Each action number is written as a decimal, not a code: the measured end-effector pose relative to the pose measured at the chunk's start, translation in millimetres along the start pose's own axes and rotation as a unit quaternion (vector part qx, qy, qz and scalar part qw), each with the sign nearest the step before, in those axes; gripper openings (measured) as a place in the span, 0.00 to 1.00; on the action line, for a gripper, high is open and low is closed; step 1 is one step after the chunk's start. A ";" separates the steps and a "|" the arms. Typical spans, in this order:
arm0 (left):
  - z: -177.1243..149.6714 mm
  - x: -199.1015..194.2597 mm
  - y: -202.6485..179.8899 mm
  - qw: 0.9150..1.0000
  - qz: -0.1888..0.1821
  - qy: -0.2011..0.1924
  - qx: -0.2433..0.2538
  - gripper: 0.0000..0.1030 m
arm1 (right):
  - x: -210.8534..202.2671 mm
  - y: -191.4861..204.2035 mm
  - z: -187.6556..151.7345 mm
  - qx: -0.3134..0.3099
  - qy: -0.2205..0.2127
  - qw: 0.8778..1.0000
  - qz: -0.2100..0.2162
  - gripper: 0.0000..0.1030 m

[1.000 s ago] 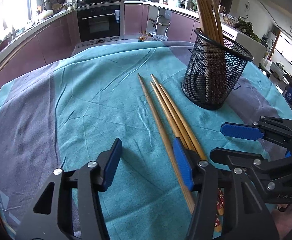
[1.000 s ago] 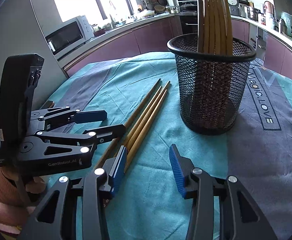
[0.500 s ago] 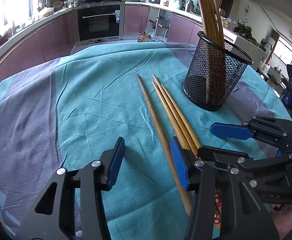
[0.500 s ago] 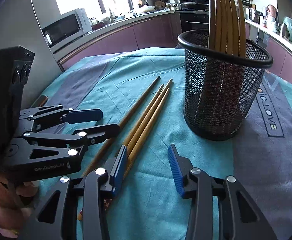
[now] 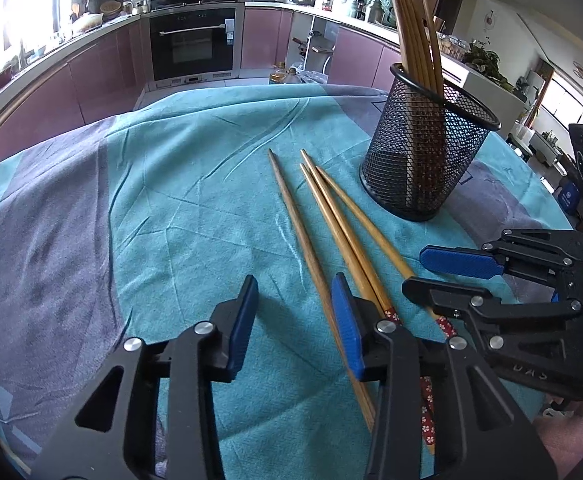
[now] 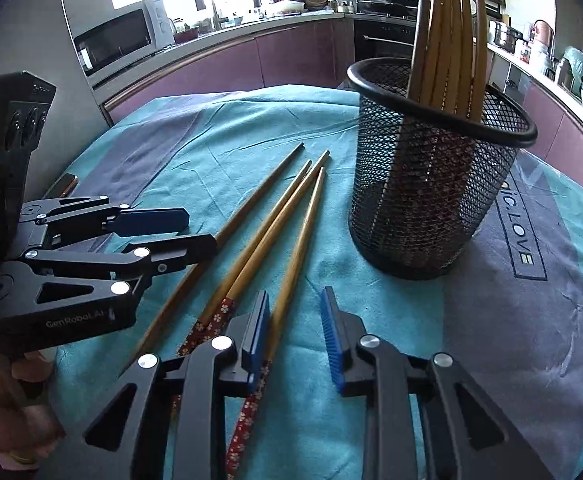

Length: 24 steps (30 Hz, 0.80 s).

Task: Organize utensils
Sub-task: 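Lower the right gripper and grasp another chopstick from the pile, then lift the grasped chopstick upright above the table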

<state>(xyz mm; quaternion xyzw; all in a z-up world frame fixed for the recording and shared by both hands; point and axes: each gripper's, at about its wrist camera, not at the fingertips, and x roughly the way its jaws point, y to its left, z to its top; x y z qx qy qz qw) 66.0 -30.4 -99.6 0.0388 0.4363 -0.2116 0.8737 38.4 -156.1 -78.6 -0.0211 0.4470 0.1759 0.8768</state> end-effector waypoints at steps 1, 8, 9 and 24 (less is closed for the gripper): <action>1.0 0.5 -0.5 1.000 0.000 0.002 0.000 0.37 | 0.4 -0.3 0.4 0.000 0.000 1.000 0.000 0.22; 8.1 10.4 -7.4 1.000 0.009 0.008 0.010 0.38 | 4.7 -3.1 6.1 0.003 -0.004 1.000 -0.008 0.22; 9.3 11.6 -7.5 1.000 0.009 0.008 0.009 0.37 | 5.8 -2.3 7.7 0.002 -0.005 1.000 -0.010 0.22; 14.7 20.9 -17.7 1.000 -0.007 0.002 -0.007 0.10 | -8.8 -23.6 4.5 0.066 -0.035 0.997 0.010 0.05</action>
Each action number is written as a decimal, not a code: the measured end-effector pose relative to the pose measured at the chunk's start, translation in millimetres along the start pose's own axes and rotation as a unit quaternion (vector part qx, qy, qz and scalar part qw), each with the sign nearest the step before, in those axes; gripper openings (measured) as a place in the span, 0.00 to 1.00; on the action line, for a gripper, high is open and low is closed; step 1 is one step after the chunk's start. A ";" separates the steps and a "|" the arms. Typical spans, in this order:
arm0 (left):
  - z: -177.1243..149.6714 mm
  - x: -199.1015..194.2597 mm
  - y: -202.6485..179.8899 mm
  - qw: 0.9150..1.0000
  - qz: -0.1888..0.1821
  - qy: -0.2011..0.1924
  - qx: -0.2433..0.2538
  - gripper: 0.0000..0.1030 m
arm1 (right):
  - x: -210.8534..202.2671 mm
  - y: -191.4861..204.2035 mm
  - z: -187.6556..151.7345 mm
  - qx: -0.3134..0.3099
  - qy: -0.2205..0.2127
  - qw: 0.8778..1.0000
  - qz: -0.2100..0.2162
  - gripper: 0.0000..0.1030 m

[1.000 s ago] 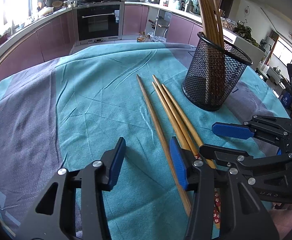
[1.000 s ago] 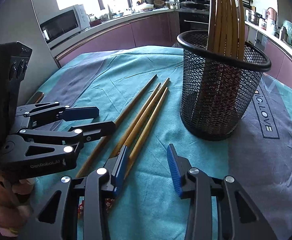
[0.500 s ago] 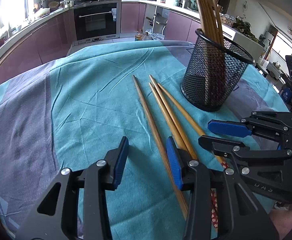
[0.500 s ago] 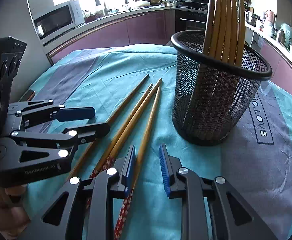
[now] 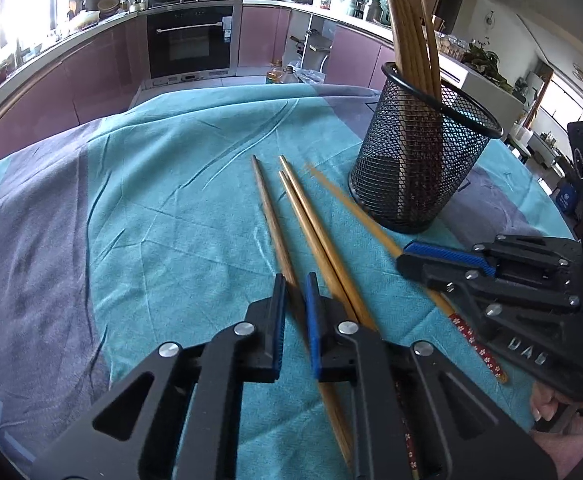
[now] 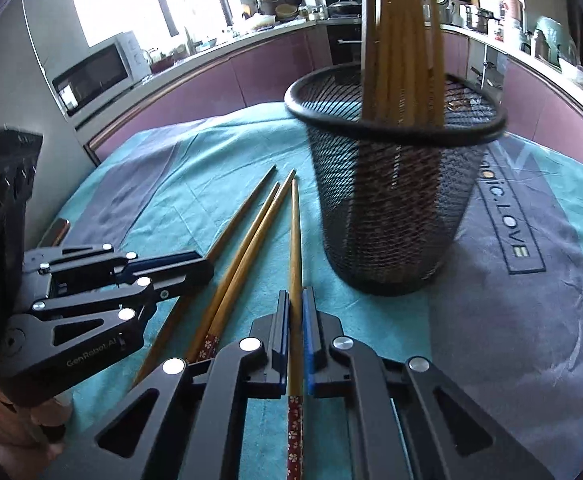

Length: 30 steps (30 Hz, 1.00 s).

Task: Organize utensils
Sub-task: 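Lift the grasped chopstick upright above the table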

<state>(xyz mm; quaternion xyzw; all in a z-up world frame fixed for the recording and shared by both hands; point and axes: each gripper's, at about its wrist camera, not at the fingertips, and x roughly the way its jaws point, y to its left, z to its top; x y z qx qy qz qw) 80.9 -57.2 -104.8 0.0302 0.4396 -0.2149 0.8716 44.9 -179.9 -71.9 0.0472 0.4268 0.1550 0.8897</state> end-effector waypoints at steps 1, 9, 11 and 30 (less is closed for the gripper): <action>-1.5 -0.9 0.1 1.000 -0.001 -0.001 -0.001 0.09 | -3.5 -0.4 1.1 0.001 -0.005 1.000 0.006 0.05; -9.0 -14.9 -3.1 1.000 -0.016 -0.010 0.005 0.07 | -11.2 15.4 -0.3 -0.034 -0.010 0.999 0.036 0.05; -11.7 -13.9 -4.4 1.000 -0.016 -0.006 0.007 0.07 | -6.6 17.7 -1.0 -0.038 0.001 0.998 0.042 0.05; -4.0 4.1 -3.1 1.000 -0.008 0.010 0.019 0.17 | 16.7 16.7 3.6 -0.041 0.024 0.998 0.031 0.08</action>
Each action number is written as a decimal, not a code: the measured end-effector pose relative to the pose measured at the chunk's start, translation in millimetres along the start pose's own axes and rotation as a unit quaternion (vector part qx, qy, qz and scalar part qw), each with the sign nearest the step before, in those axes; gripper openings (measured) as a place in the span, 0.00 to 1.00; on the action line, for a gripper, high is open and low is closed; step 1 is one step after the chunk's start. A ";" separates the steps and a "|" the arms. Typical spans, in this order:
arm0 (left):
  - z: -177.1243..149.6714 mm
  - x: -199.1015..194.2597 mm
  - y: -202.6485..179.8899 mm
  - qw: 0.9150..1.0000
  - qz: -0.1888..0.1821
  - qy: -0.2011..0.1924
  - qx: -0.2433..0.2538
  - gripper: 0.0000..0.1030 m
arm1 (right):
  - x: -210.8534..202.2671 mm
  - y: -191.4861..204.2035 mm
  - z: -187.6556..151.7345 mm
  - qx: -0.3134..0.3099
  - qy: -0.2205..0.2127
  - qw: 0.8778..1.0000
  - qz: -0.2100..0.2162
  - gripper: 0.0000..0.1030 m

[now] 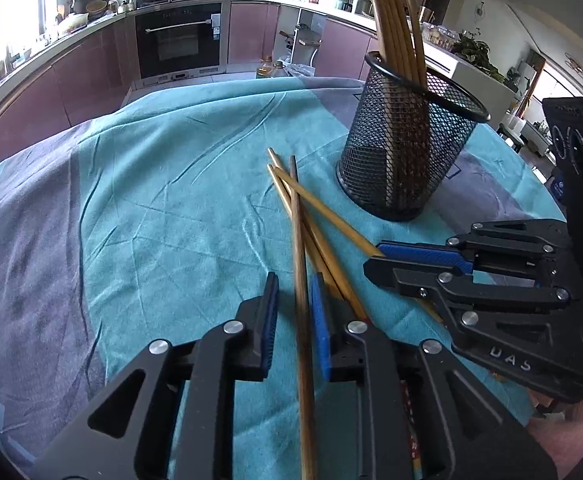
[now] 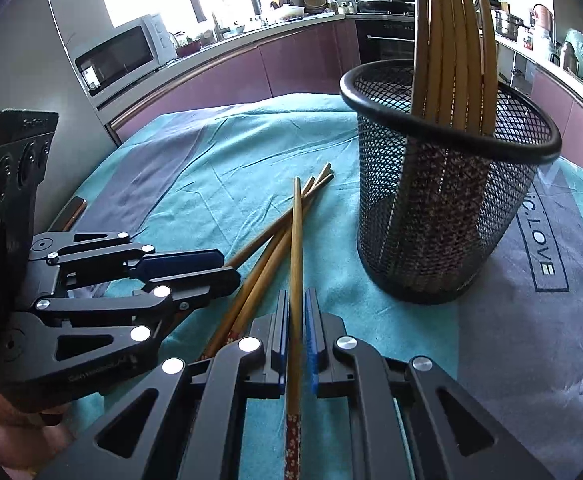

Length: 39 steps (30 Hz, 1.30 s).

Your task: Organize utensils

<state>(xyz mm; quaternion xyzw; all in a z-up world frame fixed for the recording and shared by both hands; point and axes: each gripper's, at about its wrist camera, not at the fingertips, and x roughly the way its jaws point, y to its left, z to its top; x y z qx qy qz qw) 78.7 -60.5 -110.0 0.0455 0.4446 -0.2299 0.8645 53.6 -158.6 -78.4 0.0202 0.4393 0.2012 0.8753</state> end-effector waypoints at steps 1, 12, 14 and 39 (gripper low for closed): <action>1.3 0.7 -0.4 1.000 0.001 0.000 0.000 0.17 | -1.5 -0.7 -0.4 0.000 -0.002 1.000 -0.001 0.07; 0.6 -2.1 -2.2 1.000 0.000 -0.004 -0.008 0.07 | -12.9 -2.7 -0.7 0.003 -0.013 1.000 0.006 0.06; -0.4 -5.5 -0.5 1.000 -0.001 -0.008 -0.009 0.07 | -16.2 -3.1 0.0 0.003 -0.017 1.000 0.010 0.06; 4.6 -86.9 5.9 0.995 -0.054 -0.079 -0.004 0.07 | -99.2 -10.0 6.1 -0.009 -0.113 0.993 0.032 0.06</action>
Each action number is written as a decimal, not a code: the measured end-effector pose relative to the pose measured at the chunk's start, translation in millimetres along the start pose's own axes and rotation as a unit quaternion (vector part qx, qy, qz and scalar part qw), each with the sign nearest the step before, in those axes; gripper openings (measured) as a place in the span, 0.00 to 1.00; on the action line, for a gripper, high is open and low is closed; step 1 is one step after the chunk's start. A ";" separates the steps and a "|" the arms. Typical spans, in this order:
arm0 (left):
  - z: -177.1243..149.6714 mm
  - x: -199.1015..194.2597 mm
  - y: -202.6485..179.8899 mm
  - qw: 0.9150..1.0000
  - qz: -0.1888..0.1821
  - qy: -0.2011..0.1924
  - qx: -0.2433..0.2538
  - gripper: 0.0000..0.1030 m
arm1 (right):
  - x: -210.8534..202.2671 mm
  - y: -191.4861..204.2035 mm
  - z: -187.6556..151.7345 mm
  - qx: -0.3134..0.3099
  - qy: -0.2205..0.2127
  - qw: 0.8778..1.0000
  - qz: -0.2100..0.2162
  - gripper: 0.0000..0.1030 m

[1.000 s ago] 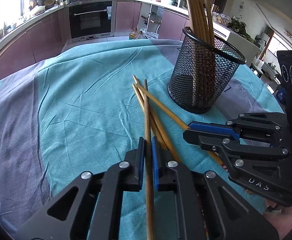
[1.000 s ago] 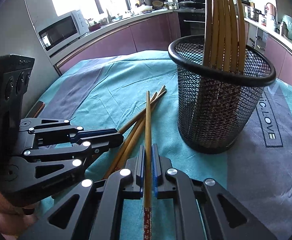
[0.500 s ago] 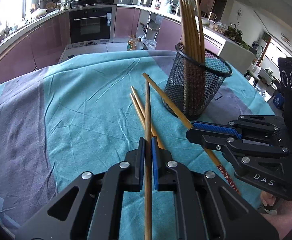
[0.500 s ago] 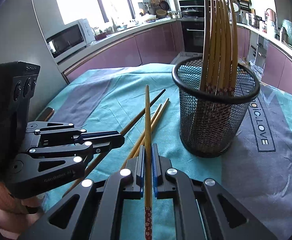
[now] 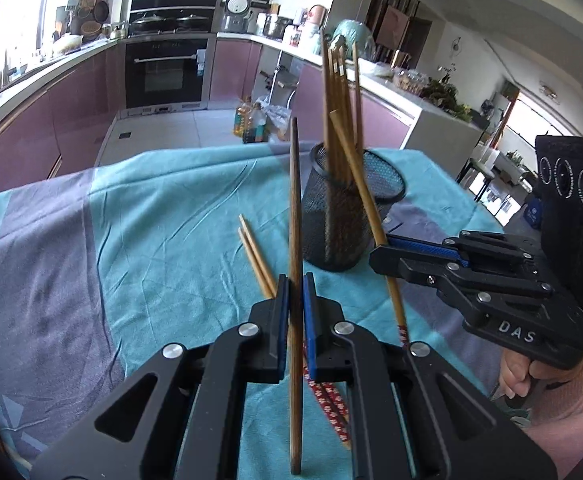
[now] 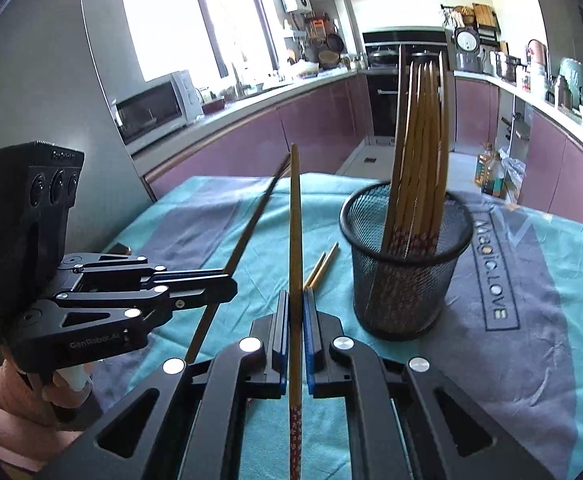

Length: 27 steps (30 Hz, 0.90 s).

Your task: Organize utensils

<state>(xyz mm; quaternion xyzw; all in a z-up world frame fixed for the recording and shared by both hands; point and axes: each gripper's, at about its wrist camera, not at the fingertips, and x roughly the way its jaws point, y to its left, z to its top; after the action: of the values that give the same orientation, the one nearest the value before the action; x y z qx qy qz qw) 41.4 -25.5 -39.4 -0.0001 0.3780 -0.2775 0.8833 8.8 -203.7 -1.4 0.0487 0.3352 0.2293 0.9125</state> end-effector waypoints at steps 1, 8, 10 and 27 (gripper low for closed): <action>1.2 -4.3 -1.2 1.000 -0.002 -0.004 0.002 0.07 | -2.5 -0.8 1.3 0.000 -0.003 1.000 0.001 0.06; 15.4 -25.4 -13.0 0.999 -0.024 -0.026 0.008 0.07 | -21.6 -4.2 12.6 0.005 -0.034 0.999 0.007 0.06; 19.5 -31.1 -17.5 0.999 -0.028 -0.036 0.011 0.07 | -26.1 -3.7 15.3 0.004 -0.043 0.999 0.004 0.06; 53.8 -45.1 -36.1 0.995 -0.046 -0.083 0.021 0.07 | -50.6 -14.5 41.5 -0.008 -0.093 0.995 -0.019 0.06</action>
<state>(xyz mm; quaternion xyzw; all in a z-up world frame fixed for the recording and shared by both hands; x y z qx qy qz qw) 34.3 -45.3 36.7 -0.0224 0.2970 -0.3249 0.8976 6.8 -236.7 56.9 0.0560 0.2476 0.2096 0.9443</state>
